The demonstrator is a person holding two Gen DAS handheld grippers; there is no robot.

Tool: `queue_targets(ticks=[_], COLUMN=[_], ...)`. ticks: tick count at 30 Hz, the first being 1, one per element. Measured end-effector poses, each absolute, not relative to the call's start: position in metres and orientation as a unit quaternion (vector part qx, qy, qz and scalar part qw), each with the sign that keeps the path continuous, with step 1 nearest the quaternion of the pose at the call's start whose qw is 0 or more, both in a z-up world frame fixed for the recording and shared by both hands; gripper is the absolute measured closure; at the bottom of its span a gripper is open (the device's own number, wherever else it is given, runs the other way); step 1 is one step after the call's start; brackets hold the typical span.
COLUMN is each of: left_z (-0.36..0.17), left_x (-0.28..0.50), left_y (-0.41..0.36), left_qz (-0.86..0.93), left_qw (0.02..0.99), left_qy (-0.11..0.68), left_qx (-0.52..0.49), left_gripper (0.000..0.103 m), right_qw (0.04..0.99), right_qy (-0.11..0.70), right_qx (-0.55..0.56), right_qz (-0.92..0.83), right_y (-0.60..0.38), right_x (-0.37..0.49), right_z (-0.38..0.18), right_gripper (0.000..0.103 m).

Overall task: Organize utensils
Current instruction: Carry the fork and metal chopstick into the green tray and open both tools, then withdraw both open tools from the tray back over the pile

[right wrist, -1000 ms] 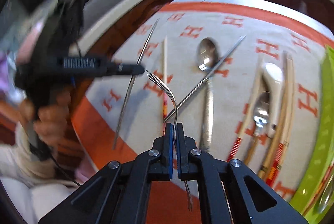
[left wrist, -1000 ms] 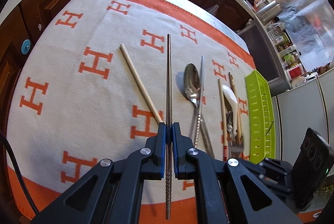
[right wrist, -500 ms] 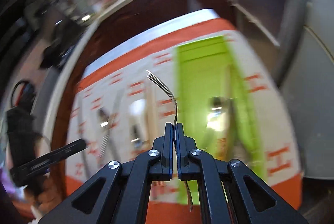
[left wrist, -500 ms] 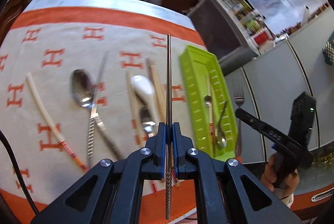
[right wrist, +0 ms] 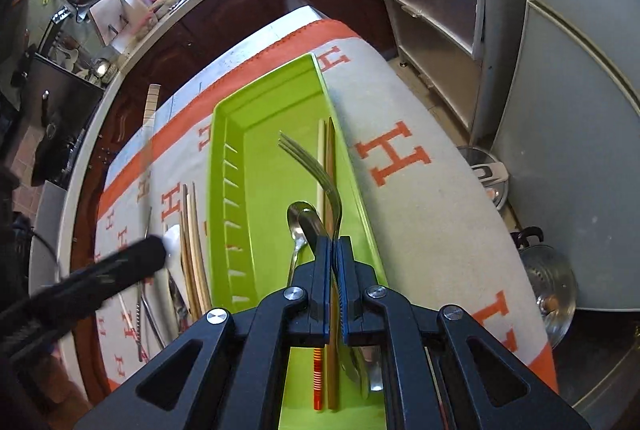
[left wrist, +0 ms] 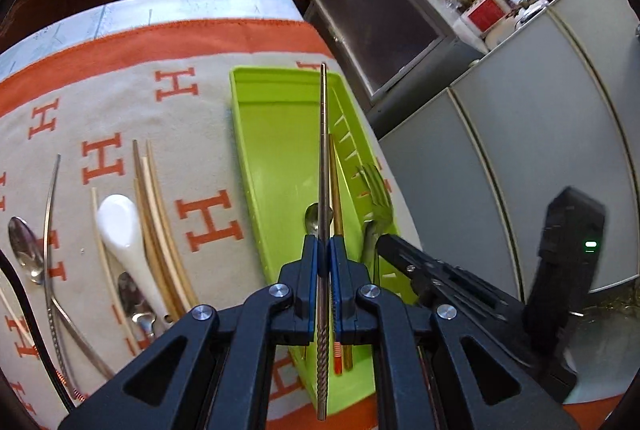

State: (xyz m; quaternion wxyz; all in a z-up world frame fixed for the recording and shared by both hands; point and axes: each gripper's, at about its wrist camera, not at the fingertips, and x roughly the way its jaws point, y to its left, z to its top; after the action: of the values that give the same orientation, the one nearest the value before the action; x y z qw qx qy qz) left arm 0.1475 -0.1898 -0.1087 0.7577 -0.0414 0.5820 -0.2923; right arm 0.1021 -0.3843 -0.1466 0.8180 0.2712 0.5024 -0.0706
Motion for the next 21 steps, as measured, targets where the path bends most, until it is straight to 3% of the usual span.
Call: queue_targets(ticks=[8,21], left_z=[-0.130,-0.098], left_x=[0.142,0.113], left_y=[-0.193,-0.125], left_qz=[-0.276,-0.240], left_qw=[0.757,0.800], left_qy=[0.592,0.550], left_qx=[-0.018,-0.026], left_gripper=[0.096,0.089], right_qw=[0.834,0.844], right_qy=[0.462,0.462], right_qx=[0.293,0.269], right_qz=[-0.067,-0.048], right_y=[-0.384,-0.351], right_x=[0.095,0.081], right_z=[-0.129,-0.113], right_gripper=[0.097,0.097])
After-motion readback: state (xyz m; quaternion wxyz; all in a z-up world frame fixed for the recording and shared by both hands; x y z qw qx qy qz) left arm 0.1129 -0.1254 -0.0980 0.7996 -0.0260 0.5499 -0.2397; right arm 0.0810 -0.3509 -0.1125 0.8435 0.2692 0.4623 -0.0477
